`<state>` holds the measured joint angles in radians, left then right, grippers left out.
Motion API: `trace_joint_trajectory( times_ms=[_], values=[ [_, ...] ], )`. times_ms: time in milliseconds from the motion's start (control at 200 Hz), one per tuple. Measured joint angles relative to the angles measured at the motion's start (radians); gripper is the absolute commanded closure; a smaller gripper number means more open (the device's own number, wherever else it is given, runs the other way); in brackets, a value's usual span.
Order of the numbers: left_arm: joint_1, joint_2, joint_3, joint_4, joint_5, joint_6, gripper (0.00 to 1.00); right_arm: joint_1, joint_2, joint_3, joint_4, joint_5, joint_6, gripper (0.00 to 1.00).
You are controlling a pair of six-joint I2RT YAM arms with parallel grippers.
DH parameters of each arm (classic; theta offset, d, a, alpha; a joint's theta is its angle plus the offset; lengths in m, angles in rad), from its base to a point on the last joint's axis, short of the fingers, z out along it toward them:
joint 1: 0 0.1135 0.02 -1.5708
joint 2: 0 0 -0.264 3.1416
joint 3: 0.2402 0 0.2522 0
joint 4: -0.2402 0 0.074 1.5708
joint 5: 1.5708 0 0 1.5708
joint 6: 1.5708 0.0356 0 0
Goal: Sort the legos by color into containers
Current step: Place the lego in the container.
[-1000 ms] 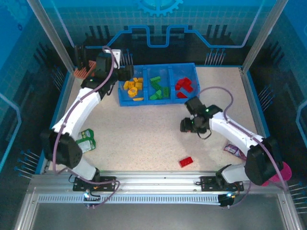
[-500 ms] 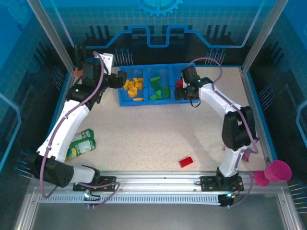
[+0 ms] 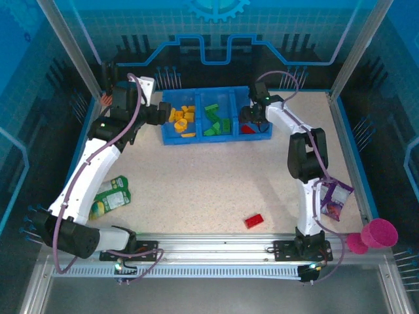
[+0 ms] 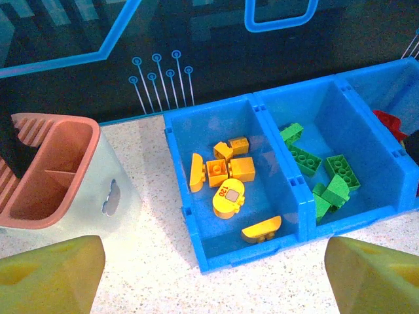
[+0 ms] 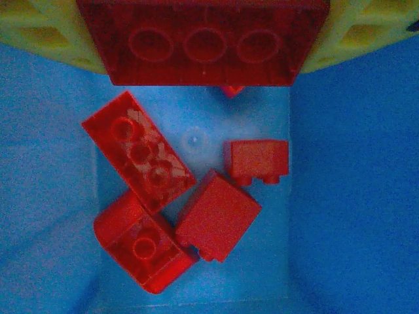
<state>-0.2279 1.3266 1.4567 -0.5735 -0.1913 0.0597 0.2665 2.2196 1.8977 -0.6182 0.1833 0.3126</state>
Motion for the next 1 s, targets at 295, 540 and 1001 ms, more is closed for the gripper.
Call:
trace_joint_trajectory(
  times_ms=[295, 540, 1001],
  values=[
    [0.000, 0.000, 0.000, -0.002, -0.004, 0.000, 0.11, -0.002, 0.052, 0.064, -0.007, -0.016, 0.000, 0.41],
    [0.000, 0.000, 0.000, -0.002, -0.004, 0.000, 0.09, -0.004, 0.048, 0.080, -0.027, -0.035, -0.006, 0.26],
    [0.000, -0.018, 0.000, 0.002, -0.003, -0.001, 0.08, -0.012, -0.085, 0.042, -0.056, -0.118, -0.054, 0.14]
  ],
)
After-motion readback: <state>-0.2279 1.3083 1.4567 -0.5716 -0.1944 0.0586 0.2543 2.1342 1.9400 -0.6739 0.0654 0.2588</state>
